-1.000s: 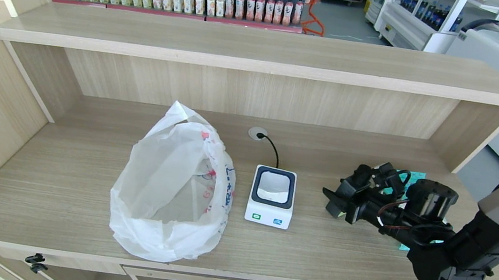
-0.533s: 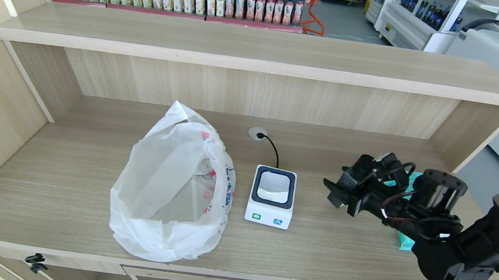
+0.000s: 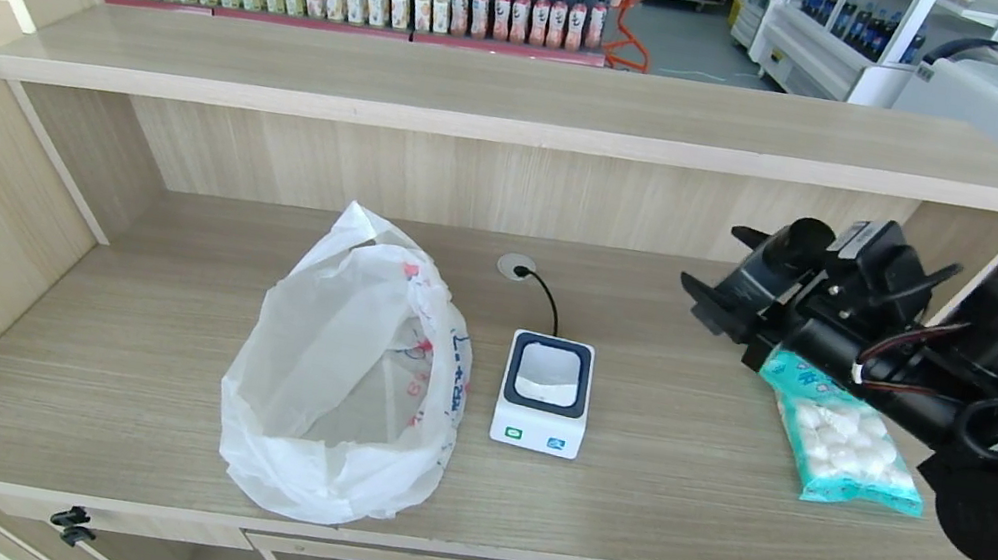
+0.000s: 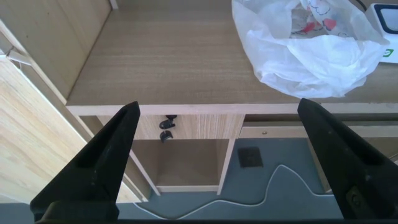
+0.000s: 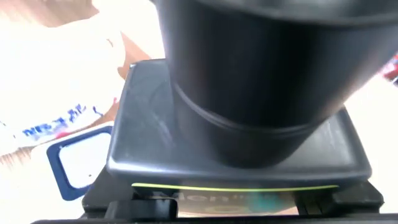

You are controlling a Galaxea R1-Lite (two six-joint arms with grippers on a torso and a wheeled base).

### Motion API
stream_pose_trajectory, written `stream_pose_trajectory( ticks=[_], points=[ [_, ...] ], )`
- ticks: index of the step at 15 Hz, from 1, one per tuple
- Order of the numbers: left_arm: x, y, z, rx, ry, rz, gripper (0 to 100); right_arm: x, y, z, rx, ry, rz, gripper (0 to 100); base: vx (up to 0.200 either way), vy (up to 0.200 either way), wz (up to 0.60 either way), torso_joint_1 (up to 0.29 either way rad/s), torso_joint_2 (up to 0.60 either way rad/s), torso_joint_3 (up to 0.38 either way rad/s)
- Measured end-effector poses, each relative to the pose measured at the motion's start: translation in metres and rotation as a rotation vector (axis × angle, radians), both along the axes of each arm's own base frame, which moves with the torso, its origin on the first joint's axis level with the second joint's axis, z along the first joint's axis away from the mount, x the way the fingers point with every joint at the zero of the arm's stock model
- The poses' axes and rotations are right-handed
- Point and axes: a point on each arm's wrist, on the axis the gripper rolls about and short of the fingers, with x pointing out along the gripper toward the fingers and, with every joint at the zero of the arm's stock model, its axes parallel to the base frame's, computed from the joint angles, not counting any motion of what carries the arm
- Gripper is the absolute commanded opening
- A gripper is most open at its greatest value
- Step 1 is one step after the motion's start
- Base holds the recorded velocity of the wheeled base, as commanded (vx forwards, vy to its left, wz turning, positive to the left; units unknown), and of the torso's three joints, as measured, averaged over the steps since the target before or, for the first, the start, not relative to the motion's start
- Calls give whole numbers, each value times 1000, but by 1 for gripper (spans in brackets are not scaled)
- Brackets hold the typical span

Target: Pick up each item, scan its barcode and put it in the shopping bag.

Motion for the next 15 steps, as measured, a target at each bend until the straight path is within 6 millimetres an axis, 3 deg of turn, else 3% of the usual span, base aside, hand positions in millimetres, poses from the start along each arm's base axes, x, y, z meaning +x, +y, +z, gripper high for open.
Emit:
stream_pose_trajectory(
  ticks=[5,8,11,15],
  points=[
    [0,0,0,0,0,0,100,-69,-9,56,21,-132,94,0,0,0,0,0,0,0],
    [0,0,0,0,0,0,100,-109,-17,62,76,-68,230,0,0,0,0,0,0,0],
    [0,0,0,0,0,0,100,-144,-17,66,12,-72,514,0,0,0,0,0,0,0],
    [0,0,0,0,0,0,100,-161,-13,86,-101,-265,721,0,0,0,0,0,0,0]
  ],
)
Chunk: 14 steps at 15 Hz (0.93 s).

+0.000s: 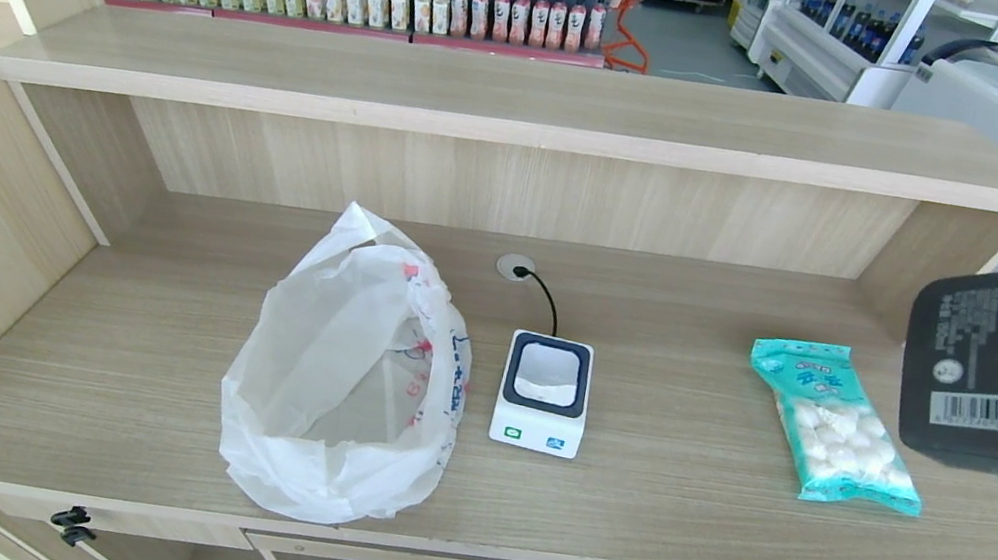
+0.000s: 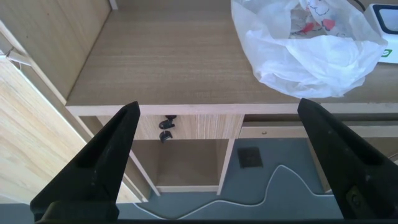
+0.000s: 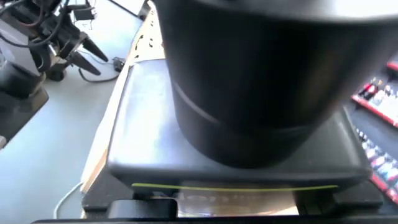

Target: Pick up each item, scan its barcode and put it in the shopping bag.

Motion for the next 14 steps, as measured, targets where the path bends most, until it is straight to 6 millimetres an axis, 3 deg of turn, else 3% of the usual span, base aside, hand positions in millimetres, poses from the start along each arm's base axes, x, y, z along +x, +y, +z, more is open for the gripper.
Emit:
stream_pose_trajectory(
  ticks=[4,7,11,14],
  points=[
    [0,0,0,0,0,0,100,15,20,18,4,-170,86,0,0,0,0,0,0,0],
    [0,0,0,0,0,0,100,24,47,31,31,-256,176,0,0,0,0,0,0,0],
    [0,0,0,0,0,0,100,33,86,20,38,-300,281,0,0,0,0,0,0,0],
    [0,0,0,0,0,0,100,45,102,1,2,-252,288,0,0,0,0,0,0,0]
  ],
)
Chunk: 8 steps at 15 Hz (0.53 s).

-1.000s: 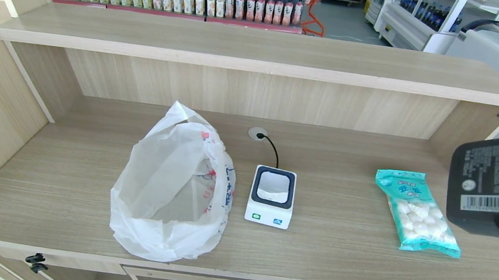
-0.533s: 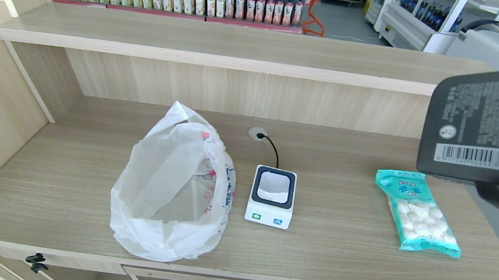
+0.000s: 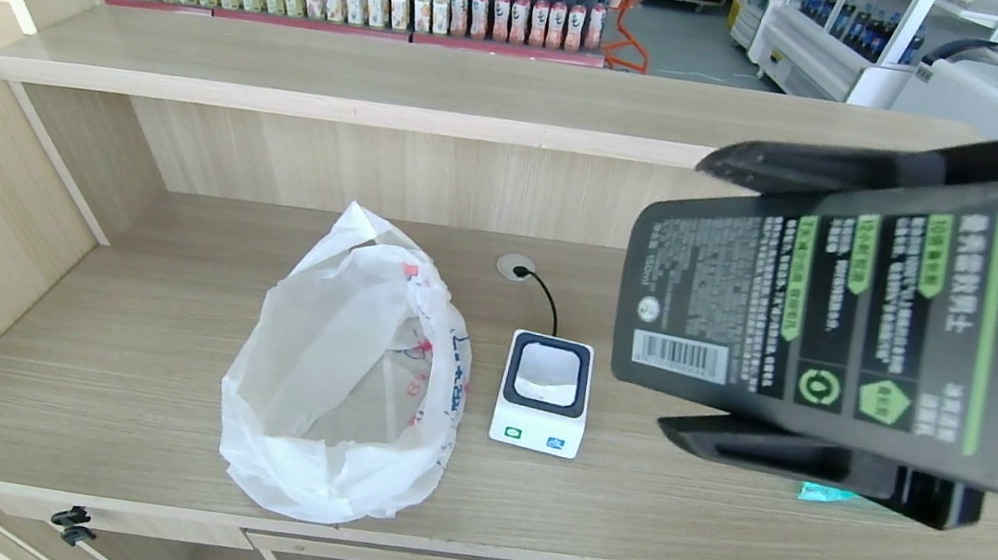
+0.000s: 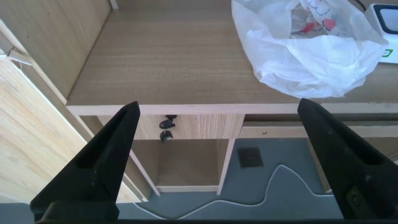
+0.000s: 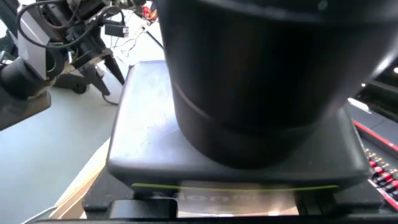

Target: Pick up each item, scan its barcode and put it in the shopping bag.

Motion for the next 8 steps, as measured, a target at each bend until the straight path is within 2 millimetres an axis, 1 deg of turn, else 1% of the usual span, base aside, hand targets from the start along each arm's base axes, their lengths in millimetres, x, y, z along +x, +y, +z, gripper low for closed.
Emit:
stream_pose_trajectory(
  ticks=[1,3,6,8],
  points=[
    [0,0,0,0,0,0,100,2,5,-6,-16,14,2,0,0,0,0,0,0,0],
    [0,0,0,0,0,0,100,-2,16,-11,-22,18,32,0,0,0,0,0,0,0],
    [0,0,0,0,0,0,100,-14,37,-10,-11,13,93,0,0,0,0,0,0,0],
    [0,0,0,0,0,0,100,-15,44,-9,-11,2,103,0,0,0,0,0,0,0]
  ],
)
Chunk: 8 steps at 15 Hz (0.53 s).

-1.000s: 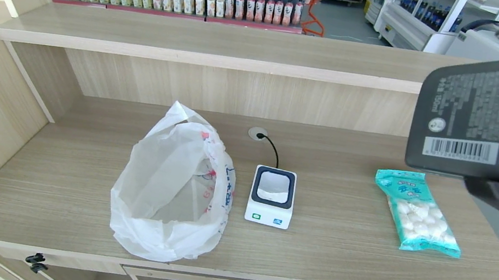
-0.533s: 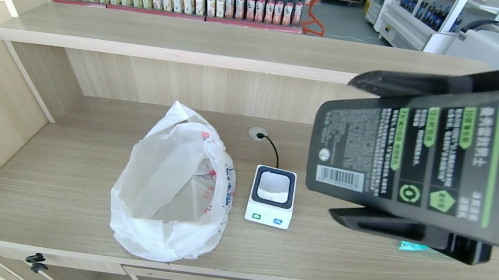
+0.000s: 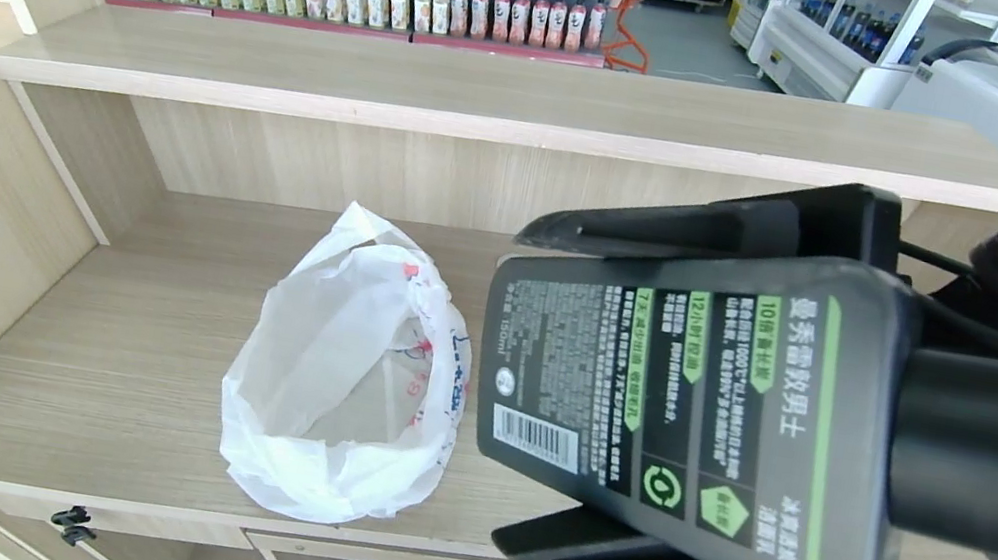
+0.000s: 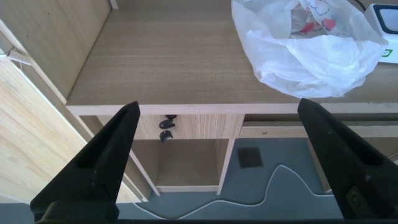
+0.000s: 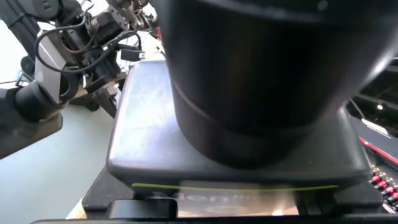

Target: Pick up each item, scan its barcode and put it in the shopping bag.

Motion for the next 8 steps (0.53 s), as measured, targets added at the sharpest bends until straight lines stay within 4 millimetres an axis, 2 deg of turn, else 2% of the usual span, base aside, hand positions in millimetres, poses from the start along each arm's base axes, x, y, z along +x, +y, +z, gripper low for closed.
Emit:
stream_pose_trajectory(
  ticks=[5,6,8],
  points=[
    [0,0,0,0,0,0,100,5,3,3,3,-11,-27,0,0,0,0,0,0,0],
    [0,0,0,0,0,0,100,8,3,4,-6,22,-71,0,0,0,0,0,0,0],
    [0,0,0,0,0,0,100,20,-6,6,-84,239,-250,0,0,0,0,0,0,0]
  ],
)
